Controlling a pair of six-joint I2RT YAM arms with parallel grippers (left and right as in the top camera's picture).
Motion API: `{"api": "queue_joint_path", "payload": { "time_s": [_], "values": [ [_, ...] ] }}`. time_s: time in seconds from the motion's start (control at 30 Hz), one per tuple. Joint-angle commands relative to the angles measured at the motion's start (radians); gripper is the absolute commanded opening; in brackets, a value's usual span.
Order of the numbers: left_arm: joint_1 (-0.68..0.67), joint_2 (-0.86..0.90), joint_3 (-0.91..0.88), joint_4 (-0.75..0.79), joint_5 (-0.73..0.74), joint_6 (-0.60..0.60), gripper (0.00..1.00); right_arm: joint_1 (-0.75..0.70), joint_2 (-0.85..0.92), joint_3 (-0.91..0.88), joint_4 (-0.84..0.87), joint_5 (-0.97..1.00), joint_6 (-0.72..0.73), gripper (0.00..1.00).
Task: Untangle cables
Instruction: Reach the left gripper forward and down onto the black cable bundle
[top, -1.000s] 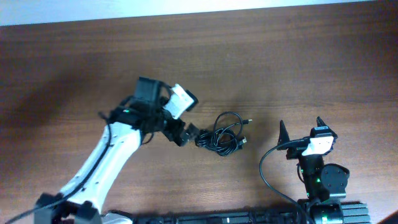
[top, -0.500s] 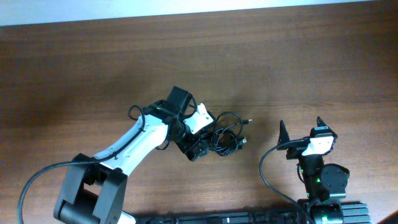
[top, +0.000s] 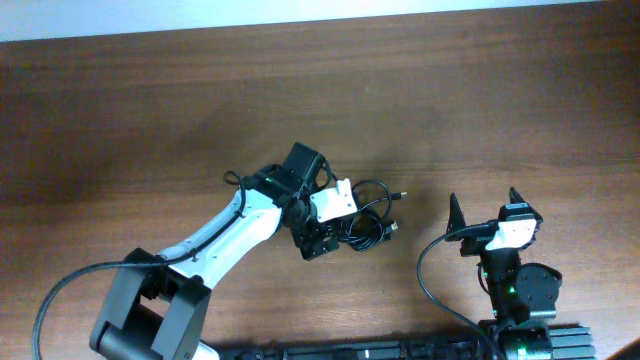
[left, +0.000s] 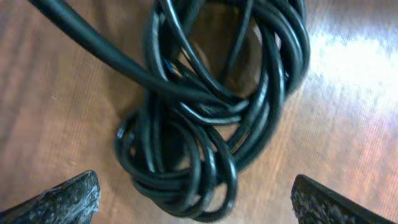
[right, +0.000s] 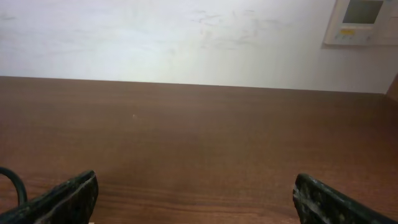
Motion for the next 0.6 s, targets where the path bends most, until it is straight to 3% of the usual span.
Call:
{"api": "queue_joint_path", "payload": {
  "time_s": [0.0,0.23,0.33,0.4,0.57],
  "values": [
    [-0.002,0.011,0.014,0.046,-0.006,0.044,0.99,0.006,-0.01,-0.005,-0.007,0.016,0.0,0.99],
    [-0.004,0.054,0.01,0.043,-0.04,0.13,0.95,0.006,-0.01,-0.005,-0.007,0.016,0.0,0.99],
    [-0.014,0.095,0.009,0.045,-0.047,0.144,0.85,0.006,-0.01,-0.005,-0.007,0.016,0.0,0.99],
    [-0.021,0.112,0.009,0.047,-0.047,0.158,0.69,0.006,-0.01,-0.005,-0.007,0.016,0.0,0.99],
    [-0.021,0.127,0.009,0.051,-0.047,0.158,0.08,0.006,-0.01,-0.005,-0.007,0.016,0.0,0.99]
  ]
}}
